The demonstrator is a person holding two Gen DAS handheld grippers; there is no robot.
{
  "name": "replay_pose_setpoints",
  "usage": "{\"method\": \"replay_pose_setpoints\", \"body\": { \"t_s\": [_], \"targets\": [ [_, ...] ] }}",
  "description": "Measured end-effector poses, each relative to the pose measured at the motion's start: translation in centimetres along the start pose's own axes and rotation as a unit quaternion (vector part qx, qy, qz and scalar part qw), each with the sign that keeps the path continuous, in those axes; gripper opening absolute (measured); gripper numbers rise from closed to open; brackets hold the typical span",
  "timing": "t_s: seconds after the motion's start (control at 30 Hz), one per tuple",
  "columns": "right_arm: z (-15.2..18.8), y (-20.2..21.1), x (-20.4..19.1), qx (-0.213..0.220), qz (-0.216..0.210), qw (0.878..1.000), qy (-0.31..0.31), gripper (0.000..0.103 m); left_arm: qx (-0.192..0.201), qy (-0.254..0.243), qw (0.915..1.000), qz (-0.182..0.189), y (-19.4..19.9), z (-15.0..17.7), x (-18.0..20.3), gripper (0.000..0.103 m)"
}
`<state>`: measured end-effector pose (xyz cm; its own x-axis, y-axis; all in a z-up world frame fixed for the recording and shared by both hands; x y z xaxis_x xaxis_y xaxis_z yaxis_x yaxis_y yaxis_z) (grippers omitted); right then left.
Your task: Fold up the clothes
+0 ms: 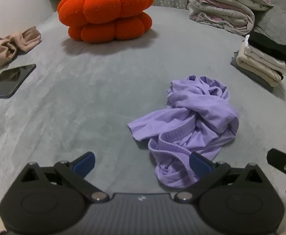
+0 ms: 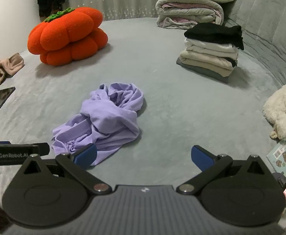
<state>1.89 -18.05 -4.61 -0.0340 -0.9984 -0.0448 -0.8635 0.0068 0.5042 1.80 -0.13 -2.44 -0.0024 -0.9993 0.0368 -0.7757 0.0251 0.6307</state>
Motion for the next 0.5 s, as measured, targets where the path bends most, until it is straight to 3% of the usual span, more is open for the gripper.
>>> {"method": "replay_pose_setpoints", "body": {
  "t_s": [0.5],
  "targets": [
    [0.06, -0.48, 0.14, -0.011, -0.004, 1.000, -0.006, 0.103, -0.005, -0.021, 0.9997, -0.008, -0.88, 0.56, 0.34, 0.103]
  ]
}}
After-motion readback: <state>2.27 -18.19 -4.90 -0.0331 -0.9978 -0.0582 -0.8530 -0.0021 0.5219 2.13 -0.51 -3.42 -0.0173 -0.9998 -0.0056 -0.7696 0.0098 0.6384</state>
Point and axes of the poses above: each gripper's, at about its wrist camera, not at the fingertips, and y roughly against the way its jaws point, x to its right, z to its underside, the point moved 3 cm from there along -y, roughly the way its jaws point, and after that the axes turned 13 degrees about x, right-handed, at the moved point
